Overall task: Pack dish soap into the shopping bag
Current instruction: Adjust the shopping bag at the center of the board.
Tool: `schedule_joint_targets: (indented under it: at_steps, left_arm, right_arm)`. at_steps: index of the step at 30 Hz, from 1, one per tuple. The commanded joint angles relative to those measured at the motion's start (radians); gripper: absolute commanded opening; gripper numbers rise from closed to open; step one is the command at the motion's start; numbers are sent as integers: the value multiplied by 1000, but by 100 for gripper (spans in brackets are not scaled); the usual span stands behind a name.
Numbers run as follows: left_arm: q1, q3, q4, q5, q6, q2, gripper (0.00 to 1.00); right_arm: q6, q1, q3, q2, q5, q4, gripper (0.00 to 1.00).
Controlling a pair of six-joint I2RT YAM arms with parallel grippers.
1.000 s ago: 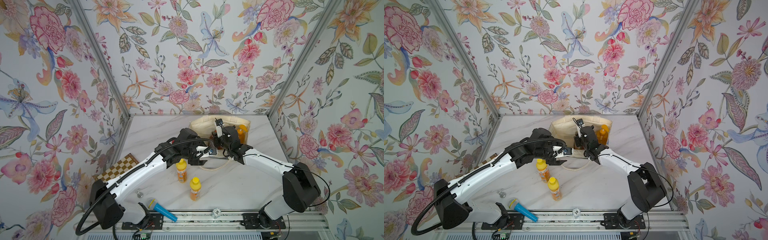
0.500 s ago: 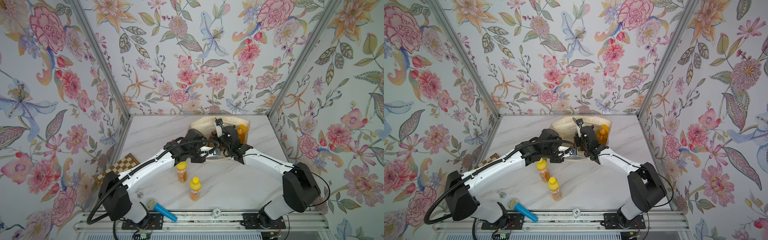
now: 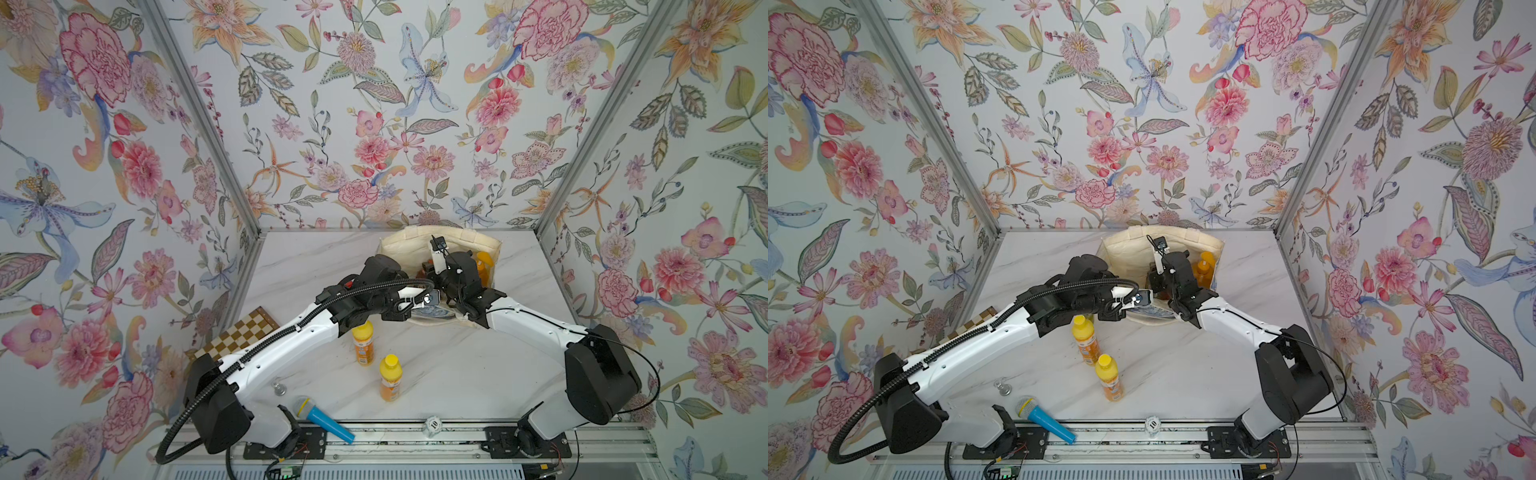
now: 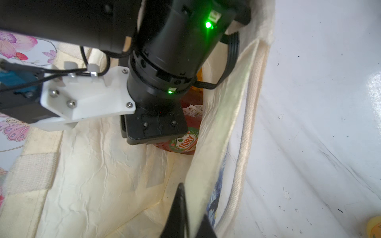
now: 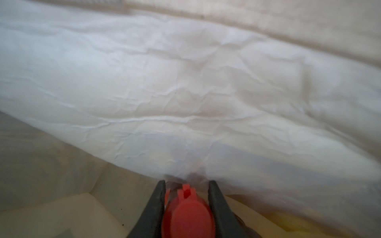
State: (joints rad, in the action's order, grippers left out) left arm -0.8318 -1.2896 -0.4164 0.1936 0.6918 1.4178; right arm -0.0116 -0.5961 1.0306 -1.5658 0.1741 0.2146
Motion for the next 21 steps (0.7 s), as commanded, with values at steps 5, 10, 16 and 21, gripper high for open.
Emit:
schedule_joint_targets:
  at_steps: [5, 10, 16, 21]
  left_arm:
    - [-9, 8, 118, 10, -34, -77, 0]
    - [-9, 23, 101, 16, -46, -68, 2]
    - [-9, 39, 89, 30, -52, -60, 11]
    - [-9, 42, 74, 30, -48, -56, 15]
  right_arm:
    - [26, 15, -27, -24, 18, 99, 0]
    - [13, 12, -29, -8, -7, 75, 12]
    - [9, 4, -9, 38, -17, 42, 40]
    - [10, -7, 2, 75, -19, 24, 49]
